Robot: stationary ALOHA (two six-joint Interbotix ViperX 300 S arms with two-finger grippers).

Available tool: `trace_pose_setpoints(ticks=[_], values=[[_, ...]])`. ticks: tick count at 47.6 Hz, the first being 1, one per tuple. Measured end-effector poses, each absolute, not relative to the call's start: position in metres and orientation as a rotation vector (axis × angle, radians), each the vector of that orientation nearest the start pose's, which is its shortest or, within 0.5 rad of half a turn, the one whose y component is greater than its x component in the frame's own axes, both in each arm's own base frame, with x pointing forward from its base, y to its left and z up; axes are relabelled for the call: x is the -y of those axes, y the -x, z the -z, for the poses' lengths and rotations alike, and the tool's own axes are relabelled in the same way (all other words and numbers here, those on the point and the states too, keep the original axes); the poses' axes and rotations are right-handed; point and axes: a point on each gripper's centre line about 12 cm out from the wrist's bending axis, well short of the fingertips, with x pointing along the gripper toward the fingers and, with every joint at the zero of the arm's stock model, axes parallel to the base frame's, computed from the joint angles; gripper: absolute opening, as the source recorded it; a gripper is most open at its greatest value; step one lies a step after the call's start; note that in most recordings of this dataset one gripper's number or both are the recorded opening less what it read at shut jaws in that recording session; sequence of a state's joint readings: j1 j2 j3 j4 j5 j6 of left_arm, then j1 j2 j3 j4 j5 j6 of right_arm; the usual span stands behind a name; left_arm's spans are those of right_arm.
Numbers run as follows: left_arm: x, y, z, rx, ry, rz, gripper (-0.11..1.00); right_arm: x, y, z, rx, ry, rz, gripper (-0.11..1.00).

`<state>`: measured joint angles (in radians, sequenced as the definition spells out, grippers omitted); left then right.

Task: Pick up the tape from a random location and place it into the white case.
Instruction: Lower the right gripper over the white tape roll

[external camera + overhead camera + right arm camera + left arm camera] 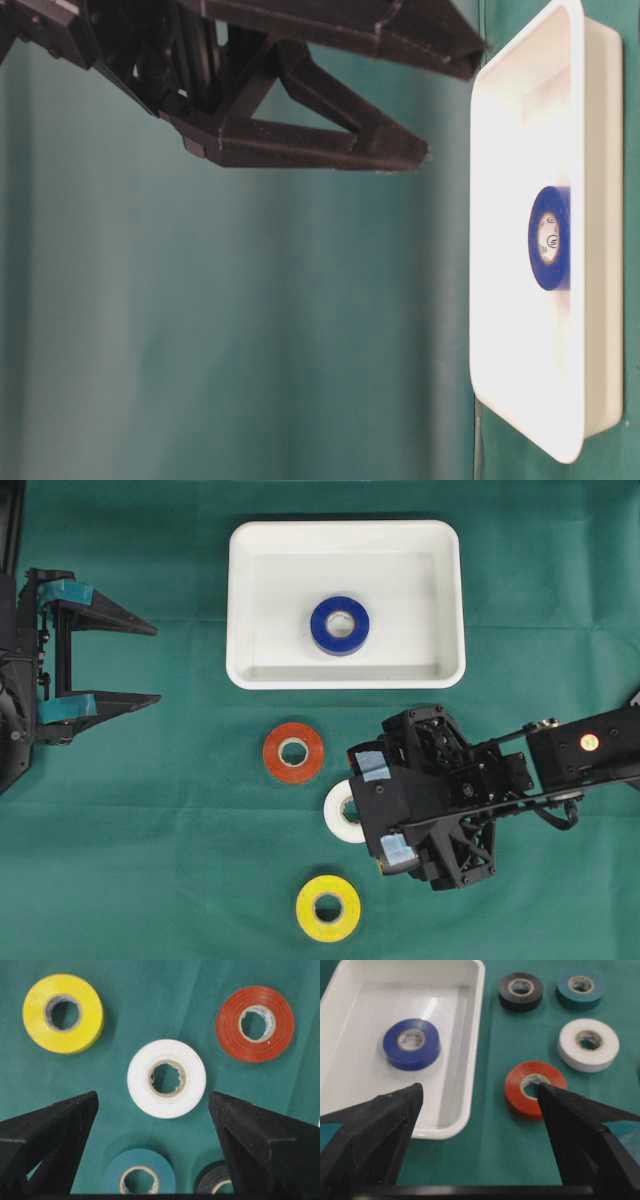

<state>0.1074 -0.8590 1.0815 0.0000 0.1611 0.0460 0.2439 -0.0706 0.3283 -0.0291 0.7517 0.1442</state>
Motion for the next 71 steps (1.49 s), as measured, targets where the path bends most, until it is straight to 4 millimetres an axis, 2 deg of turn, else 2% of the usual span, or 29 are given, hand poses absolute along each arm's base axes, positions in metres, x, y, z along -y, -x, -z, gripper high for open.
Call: trace_pose_setpoints(ticks=[30, 71], values=[[-0.023, -0.213, -0.258, -0.384, -0.025, -0.096, 0.94, -0.093, -0.382, -0.255, -1.001, 0.023, -0.146, 0.92], [-0.023, -0.213, -0.258, -0.384, -0.025, -0.097, 0.94, -0.097, -0.397, -0.212, -1.060, 0.023, -0.137, 0.92]])
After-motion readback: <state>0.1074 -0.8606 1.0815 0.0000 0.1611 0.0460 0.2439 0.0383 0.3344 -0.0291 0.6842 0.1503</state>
